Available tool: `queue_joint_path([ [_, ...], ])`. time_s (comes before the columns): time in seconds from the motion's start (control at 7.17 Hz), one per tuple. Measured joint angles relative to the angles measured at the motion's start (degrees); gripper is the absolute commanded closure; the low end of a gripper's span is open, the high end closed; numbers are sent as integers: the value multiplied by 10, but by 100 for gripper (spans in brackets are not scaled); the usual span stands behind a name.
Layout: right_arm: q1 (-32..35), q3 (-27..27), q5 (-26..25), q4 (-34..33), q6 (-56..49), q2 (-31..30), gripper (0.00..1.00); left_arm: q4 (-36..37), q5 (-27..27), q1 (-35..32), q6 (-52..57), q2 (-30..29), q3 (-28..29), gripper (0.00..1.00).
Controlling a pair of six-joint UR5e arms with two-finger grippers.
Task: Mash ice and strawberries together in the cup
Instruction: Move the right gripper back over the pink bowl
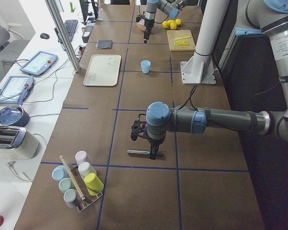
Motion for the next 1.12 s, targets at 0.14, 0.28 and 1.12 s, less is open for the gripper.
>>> queue_joint_path([
  [0.14, 32, 21, 19, -5, -79, -51, 1, 0, 0, 0, 0, 0, 0, 0],
  [0.28, 70, 29, 36, -5, -165, -100, 1, 0, 0, 0, 0, 0, 1, 0],
  [1.12, 286, -97, 150, -2, -598, -210, 1, 0, 0, 0, 0, 0, 1, 0],
])
